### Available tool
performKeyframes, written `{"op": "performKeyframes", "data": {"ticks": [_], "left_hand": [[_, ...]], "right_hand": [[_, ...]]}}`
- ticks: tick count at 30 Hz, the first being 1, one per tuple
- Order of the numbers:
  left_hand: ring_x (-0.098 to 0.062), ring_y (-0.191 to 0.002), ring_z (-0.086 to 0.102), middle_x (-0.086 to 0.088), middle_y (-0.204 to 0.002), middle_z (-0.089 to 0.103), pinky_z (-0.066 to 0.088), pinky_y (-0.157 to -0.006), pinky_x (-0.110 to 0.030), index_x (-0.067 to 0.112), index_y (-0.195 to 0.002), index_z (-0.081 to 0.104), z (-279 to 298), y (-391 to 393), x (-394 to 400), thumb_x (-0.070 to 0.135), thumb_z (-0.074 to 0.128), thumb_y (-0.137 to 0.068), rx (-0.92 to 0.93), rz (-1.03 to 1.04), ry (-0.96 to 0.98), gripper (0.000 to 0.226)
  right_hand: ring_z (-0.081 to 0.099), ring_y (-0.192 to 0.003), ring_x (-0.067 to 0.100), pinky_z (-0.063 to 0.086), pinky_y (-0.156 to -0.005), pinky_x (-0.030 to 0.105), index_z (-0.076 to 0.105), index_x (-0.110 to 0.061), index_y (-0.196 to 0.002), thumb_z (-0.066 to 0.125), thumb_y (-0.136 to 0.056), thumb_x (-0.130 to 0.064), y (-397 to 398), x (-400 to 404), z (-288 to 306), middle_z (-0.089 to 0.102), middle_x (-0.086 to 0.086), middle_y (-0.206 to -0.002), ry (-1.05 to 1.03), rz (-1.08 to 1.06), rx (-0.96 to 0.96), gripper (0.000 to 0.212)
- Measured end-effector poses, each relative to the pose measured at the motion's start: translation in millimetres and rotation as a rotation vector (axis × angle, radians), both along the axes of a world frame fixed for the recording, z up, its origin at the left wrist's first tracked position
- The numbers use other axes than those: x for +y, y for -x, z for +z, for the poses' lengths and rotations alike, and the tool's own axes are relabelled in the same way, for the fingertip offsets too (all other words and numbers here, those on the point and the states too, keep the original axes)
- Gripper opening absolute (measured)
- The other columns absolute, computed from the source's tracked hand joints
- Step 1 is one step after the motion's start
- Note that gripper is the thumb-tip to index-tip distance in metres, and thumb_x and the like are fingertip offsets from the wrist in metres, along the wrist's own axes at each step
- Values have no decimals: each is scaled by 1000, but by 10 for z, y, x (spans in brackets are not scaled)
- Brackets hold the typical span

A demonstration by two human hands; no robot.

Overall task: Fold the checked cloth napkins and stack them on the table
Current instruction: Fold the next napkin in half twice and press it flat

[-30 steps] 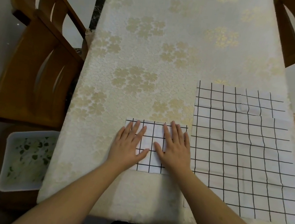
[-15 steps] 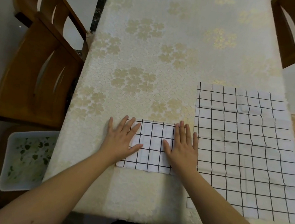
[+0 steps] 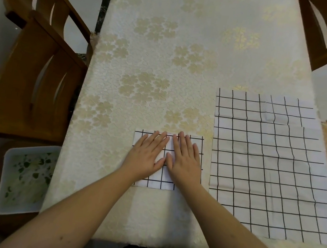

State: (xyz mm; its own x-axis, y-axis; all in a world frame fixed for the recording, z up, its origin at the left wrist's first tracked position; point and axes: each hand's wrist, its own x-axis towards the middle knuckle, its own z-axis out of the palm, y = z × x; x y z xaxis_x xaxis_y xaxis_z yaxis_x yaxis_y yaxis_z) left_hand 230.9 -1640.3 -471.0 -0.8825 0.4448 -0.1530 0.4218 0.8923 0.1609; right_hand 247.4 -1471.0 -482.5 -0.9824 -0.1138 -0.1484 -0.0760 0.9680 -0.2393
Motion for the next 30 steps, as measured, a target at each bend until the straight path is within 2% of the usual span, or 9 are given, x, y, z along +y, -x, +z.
{"op": "performKeyframes", "data": {"ticks": [4, 8, 13, 19, 24, 30], "left_hand": [[-14, -151, 1, 3, -164, 4, 10, -121, -43, 21, -157, 12, 27, 70, -122, 66, 33, -91, -40, -41, 44, 82], [-15, -150, -12, 1, -164, -9, 2, -121, -41, 21, -157, -1, 70, 131, -265, 77, 30, -85, -83, -68, 102, 96], [-13, -148, -21, 3, -162, -21, -3, -121, -42, 25, -154, -14, 112, 205, -460, 86, 24, -81, -103, -83, 144, 103], [-8, -146, -25, 8, -159, -28, -6, -121, -41, 24, -152, -21, 188, 277, -676, 88, 20, -80, -135, -115, 169, 105], [-8, -145, -27, 8, -158, -29, -8, -121, -41, 25, -151, -23, 215, 289, -671, 88, 20, -80, -160, -125, 170, 105], [-9, -146, -24, 7, -159, -27, -8, -121, -41, 24, -152, -21, 204, 302, -666, 87, 22, -80, -162, -131, 166, 105]], "right_hand": [[-4, -151, 17, 2, -121, 42, 6, -30, -157, 27, -97, -60, 32, 183, 32, -2, -2, -165, -28, 51, -25, 71], [-6, -151, 18, 1, -122, 40, 4, -32, -156, 27, -95, -65, 37, 307, 55, -6, -1, -165, -49, 42, -36, 74], [-14, -150, 17, -5, -121, 38, -7, -28, -156, 22, -94, -68, 27, 425, 115, -16, -1, -163, -48, -3, -62, 80], [-16, -150, 16, -6, -122, 36, -10, -27, -155, 20, -94, -68, 30, 433, 127, -17, 0, -163, -35, -4, -72, 80], [-17, -149, 15, -11, -120, 34, -11, -26, -155, 17, -96, -65, 30, 409, 145, -18, -1, -163, -48, -11, -82, 76], [-6, -151, 16, -6, -121, 35, 4, -14, -156, 19, -101, -43, -161, -150, 284, -1, 4, -164, 17, -109, 56, 64]]}}
